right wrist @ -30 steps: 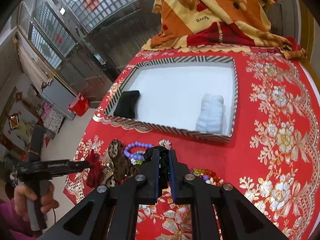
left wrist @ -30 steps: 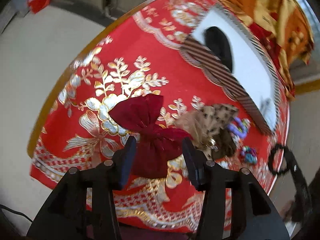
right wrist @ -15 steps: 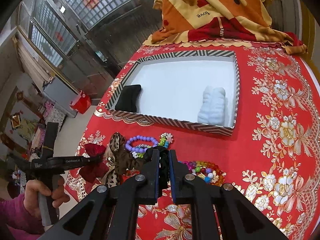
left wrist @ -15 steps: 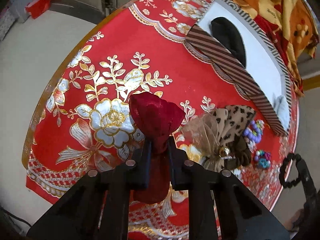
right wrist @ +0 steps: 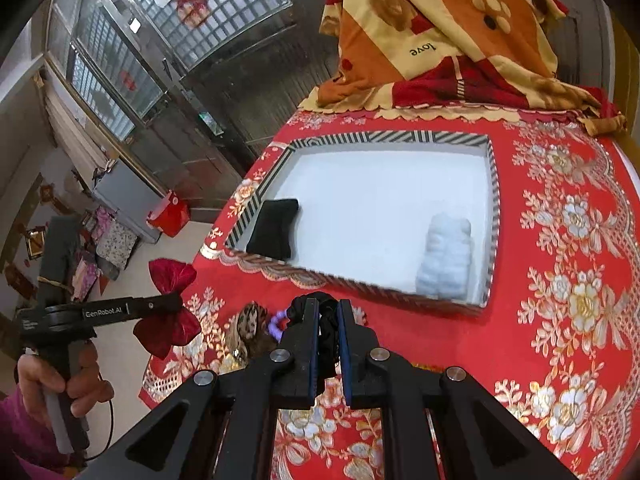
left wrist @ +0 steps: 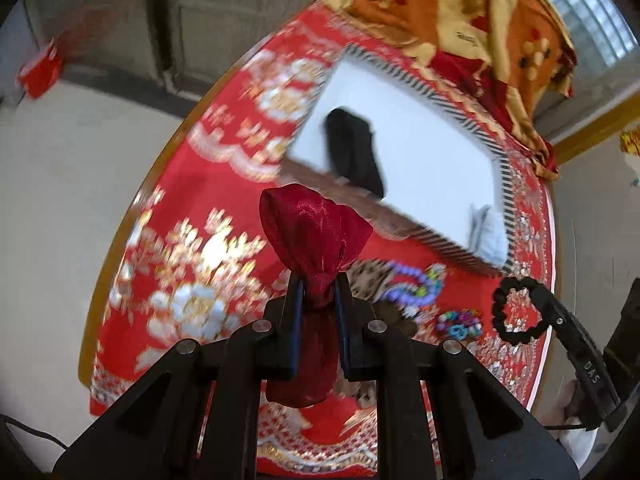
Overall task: Organize jewelry
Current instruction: 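Place the red bow in the tray with the left tool while the right tool places the black bracelet, then withdraw both open tools from the tray toward the remaining jewelry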
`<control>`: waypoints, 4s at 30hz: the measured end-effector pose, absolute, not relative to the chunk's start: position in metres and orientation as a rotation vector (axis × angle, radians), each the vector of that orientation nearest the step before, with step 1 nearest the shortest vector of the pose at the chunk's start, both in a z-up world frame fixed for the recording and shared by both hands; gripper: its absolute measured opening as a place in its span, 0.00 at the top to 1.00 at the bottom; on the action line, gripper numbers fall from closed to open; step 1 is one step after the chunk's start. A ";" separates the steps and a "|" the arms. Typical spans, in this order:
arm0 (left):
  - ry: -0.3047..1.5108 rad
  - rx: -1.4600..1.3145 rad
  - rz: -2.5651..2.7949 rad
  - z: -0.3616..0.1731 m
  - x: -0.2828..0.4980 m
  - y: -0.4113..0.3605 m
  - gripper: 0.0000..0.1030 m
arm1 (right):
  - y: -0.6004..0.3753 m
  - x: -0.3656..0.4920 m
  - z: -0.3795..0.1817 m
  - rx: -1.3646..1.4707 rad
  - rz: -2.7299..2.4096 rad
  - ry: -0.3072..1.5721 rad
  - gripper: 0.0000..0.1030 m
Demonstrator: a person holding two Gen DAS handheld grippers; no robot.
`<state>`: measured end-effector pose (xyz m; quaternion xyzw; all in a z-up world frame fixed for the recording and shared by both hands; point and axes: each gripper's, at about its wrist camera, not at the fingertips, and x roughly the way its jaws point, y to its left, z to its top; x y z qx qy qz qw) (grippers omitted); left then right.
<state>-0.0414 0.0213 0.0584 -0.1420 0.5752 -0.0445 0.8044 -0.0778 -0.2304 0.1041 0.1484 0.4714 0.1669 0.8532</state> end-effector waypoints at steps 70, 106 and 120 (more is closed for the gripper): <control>1.189 -0.035 -0.190 0.047 0.033 -0.066 0.54 | -0.233 -0.041 0.082 0.318 0.192 1.052 0.62; 1.099 -0.024 -0.119 0.075 -0.091 -0.062 0.54 | -0.229 -0.136 0.110 0.263 0.216 1.001 0.60; 1.109 -0.020 -0.111 0.073 -0.098 -0.064 0.54 | -0.228 -0.142 0.108 0.251 0.224 1.011 0.49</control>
